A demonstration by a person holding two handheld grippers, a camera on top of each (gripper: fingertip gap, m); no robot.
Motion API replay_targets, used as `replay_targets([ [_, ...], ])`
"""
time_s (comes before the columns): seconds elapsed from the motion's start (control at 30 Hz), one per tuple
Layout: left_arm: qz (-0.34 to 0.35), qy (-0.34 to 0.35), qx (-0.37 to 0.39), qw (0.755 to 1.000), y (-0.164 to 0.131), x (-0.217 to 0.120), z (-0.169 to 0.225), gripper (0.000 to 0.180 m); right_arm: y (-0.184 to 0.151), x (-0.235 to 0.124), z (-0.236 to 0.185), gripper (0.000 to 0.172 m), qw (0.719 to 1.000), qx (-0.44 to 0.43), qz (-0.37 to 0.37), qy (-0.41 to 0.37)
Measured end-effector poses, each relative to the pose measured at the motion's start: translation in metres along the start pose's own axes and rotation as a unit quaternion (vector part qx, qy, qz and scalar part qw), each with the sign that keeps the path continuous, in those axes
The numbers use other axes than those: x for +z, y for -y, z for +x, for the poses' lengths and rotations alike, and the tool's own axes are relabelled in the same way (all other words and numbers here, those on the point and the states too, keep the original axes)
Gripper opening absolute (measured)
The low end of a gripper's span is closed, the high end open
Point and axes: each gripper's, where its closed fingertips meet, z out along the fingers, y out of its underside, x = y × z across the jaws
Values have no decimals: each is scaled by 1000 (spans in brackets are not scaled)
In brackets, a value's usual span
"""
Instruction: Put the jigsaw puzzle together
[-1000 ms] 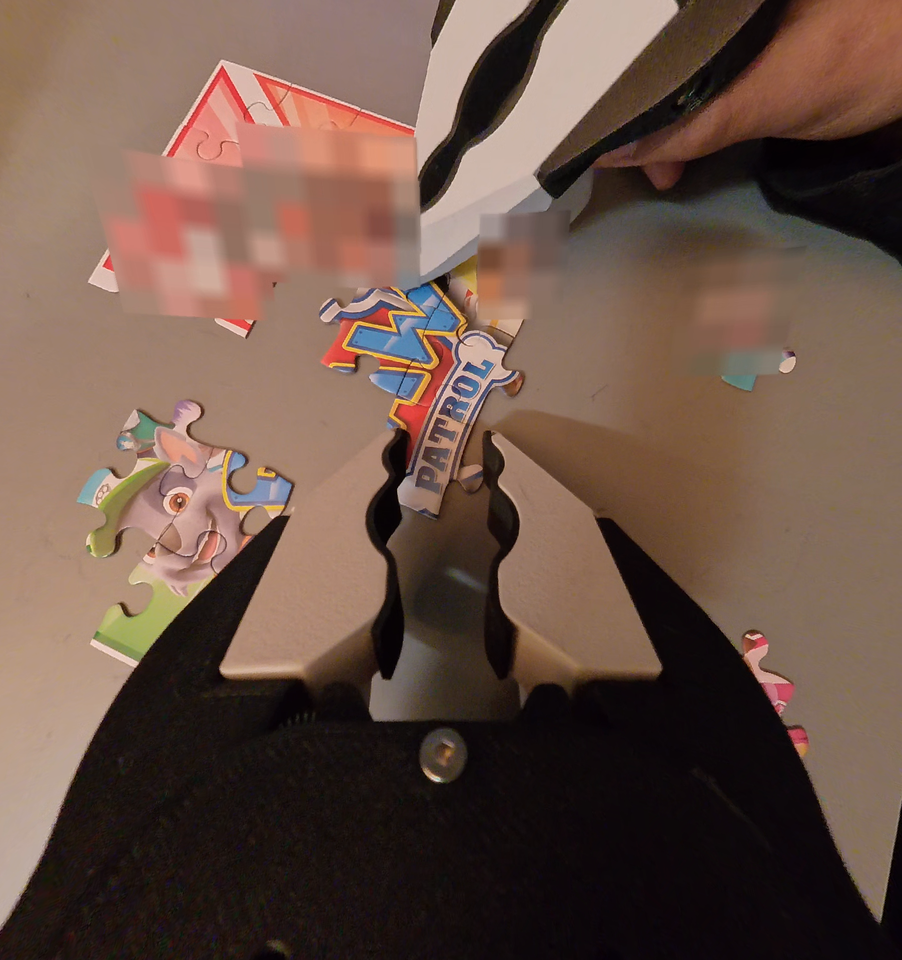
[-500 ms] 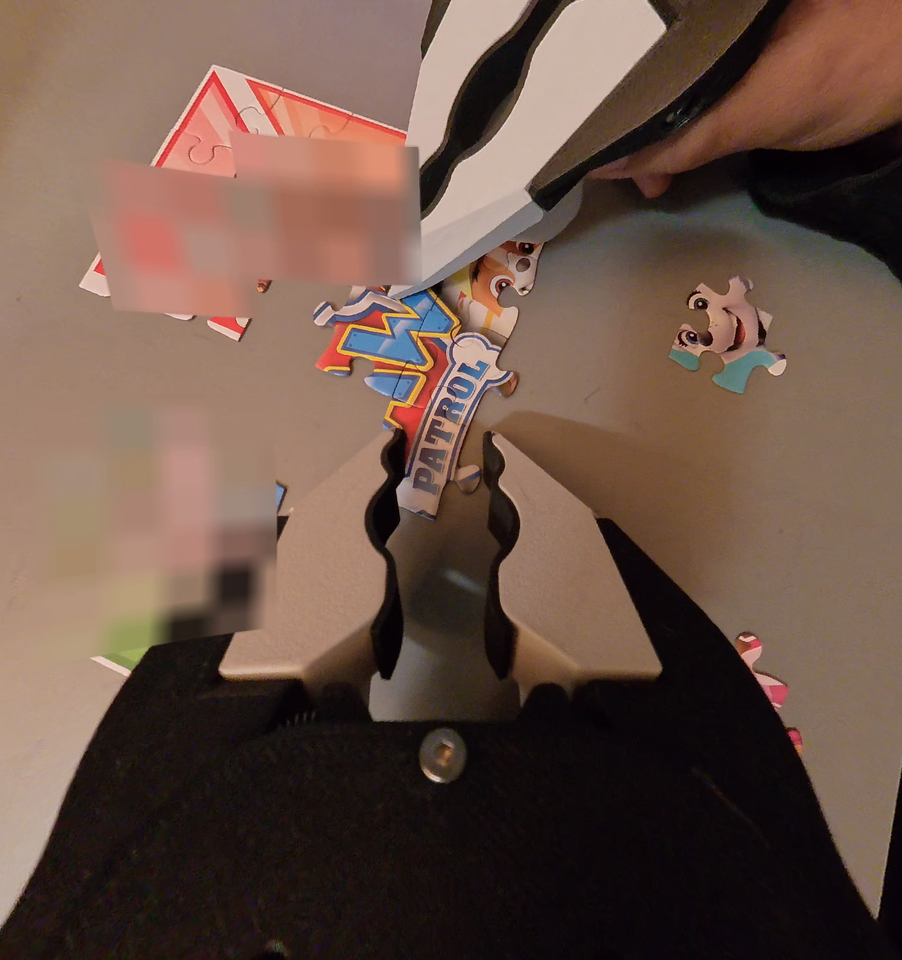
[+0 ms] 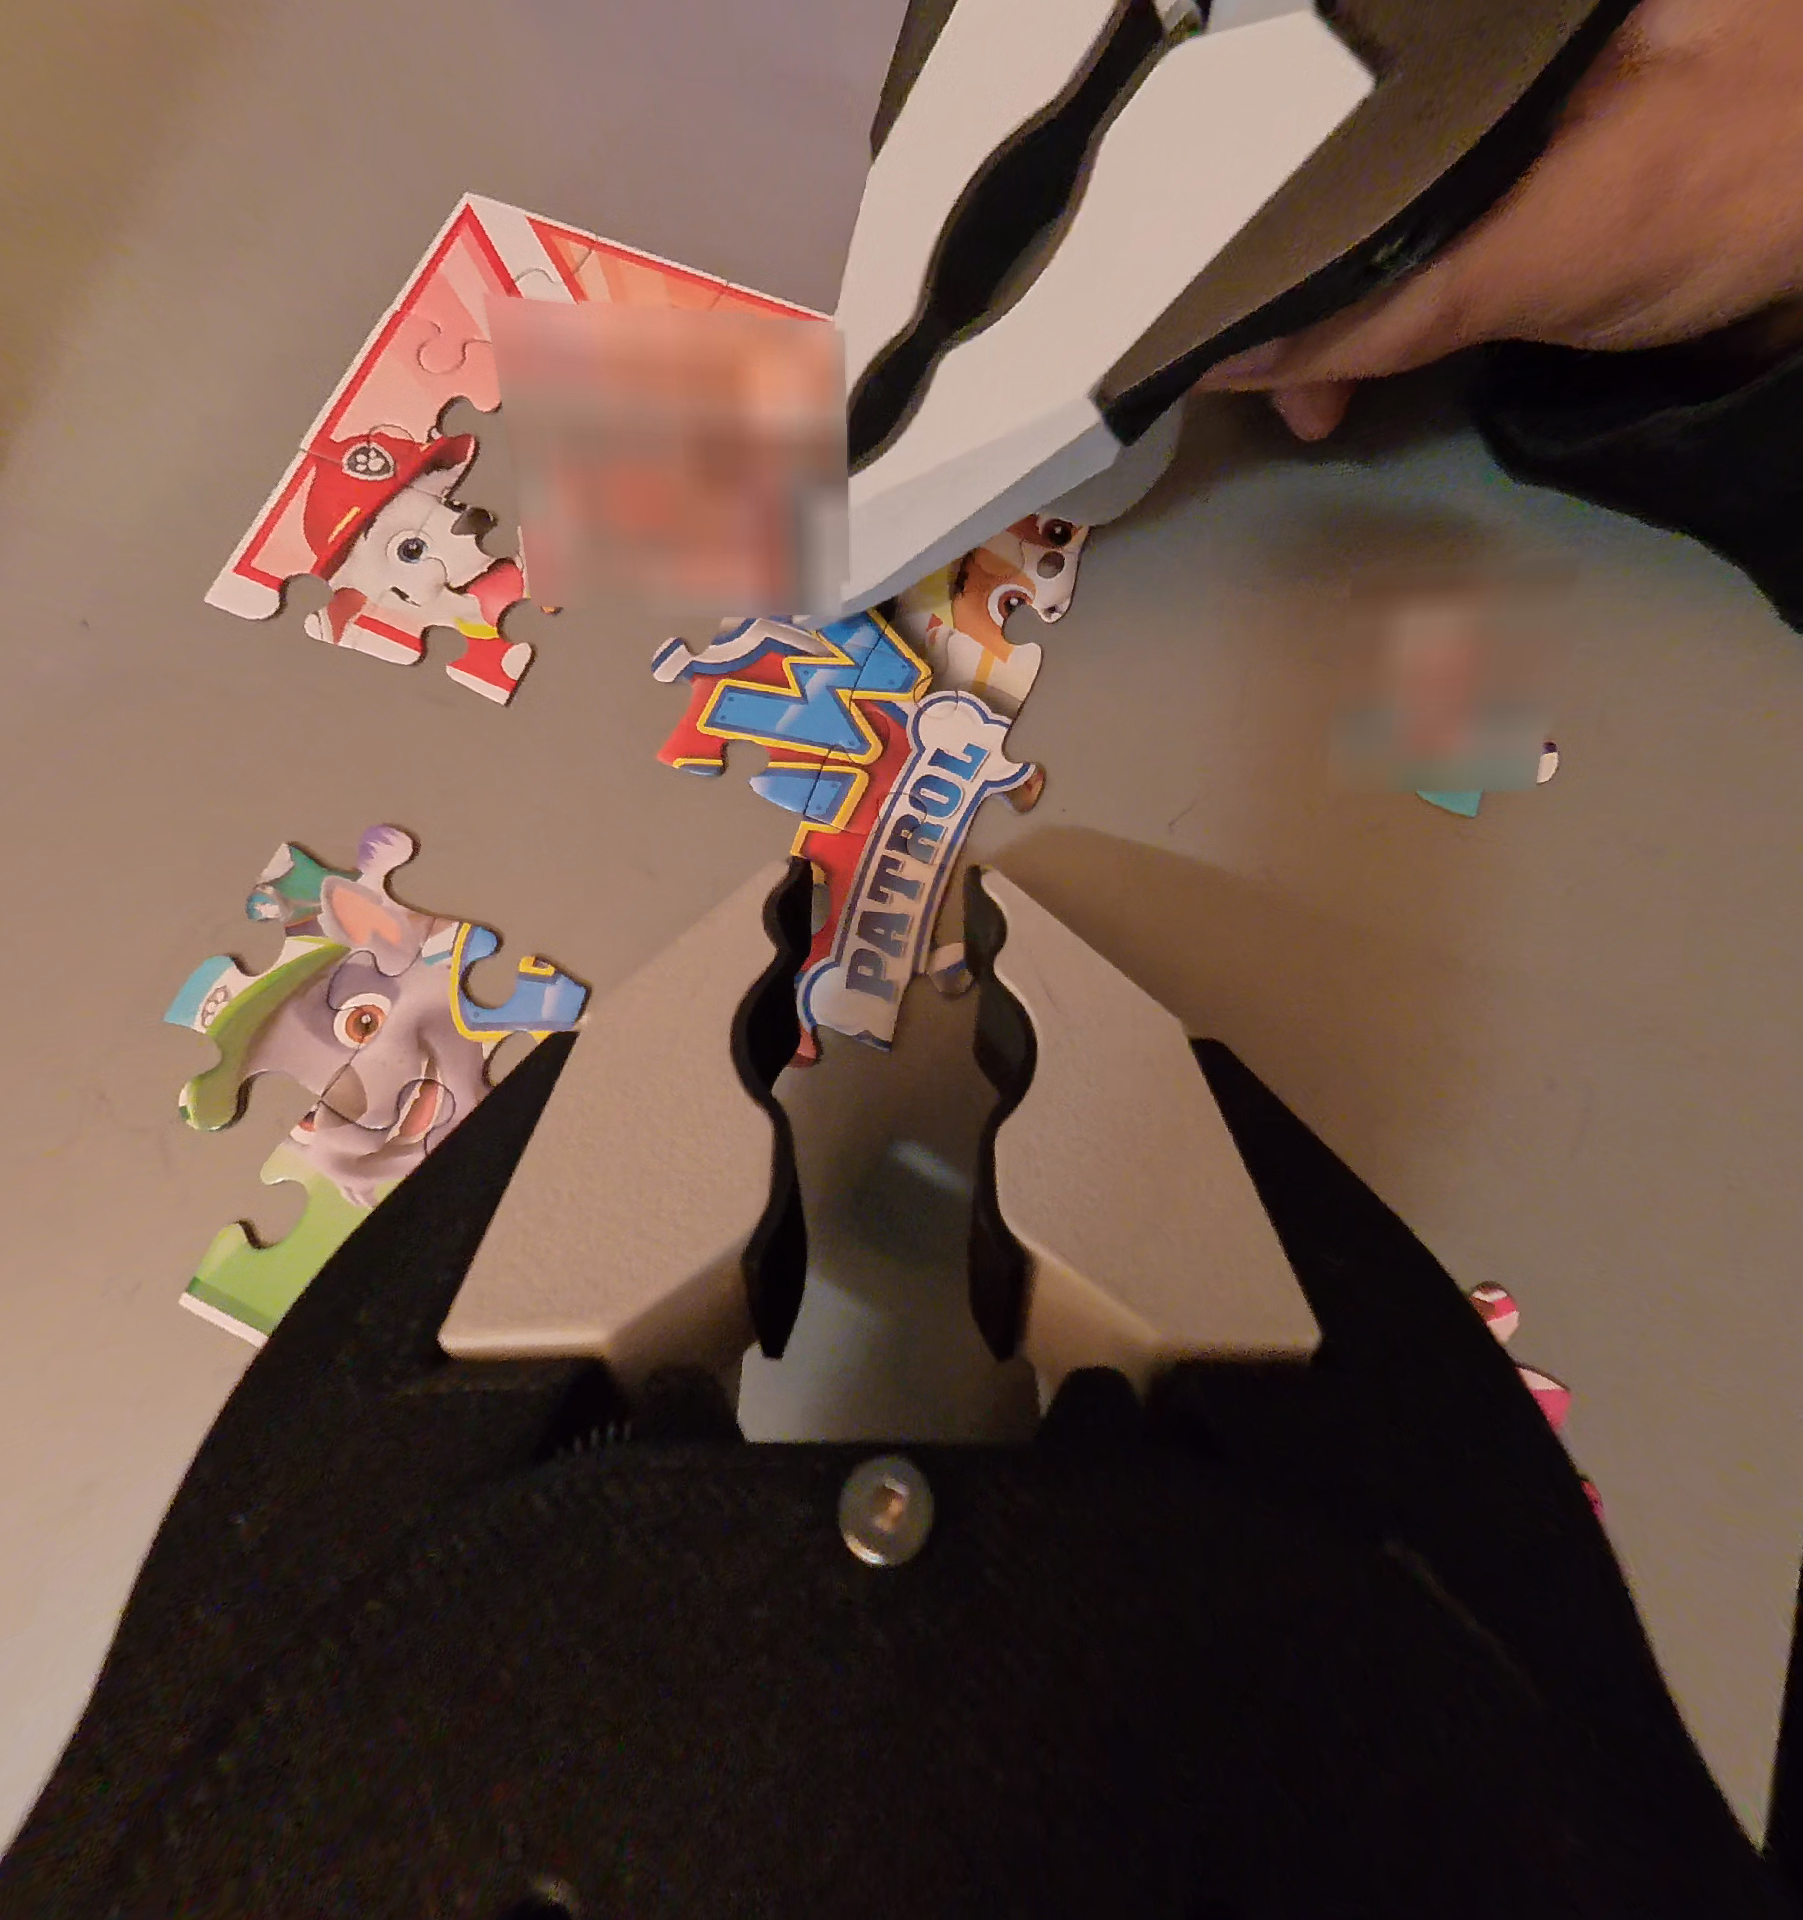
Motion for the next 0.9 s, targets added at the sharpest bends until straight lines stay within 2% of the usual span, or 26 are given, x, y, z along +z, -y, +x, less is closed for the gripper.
replay_targets([
  [0.23, -8, 8, -3, 1000, -3, 3, -2, 21, -12, 4, -14, 0, 998, -6, -37, 46],
  [0.43, -7, 2, -17, 1000, -4, 3, -3, 24, -3, -4, -8, 0, 999, -1, -7, 31],
  [0.53, -7, 2, -15, 1000, -4, 3, -2, 24, -15, -2, 1, 0, 999, 4, -37, 12],
  [0.73, -6, 5, -11, 1000, -4, 3, -2, 24, 0, -13, 15, 0, 999, 19, 10, -28],
  [0.9, 0, 9, -15, 1000, -2, 2, -4, 26, -4, -10, 18, 0, 999, 29, 1, -32],
])
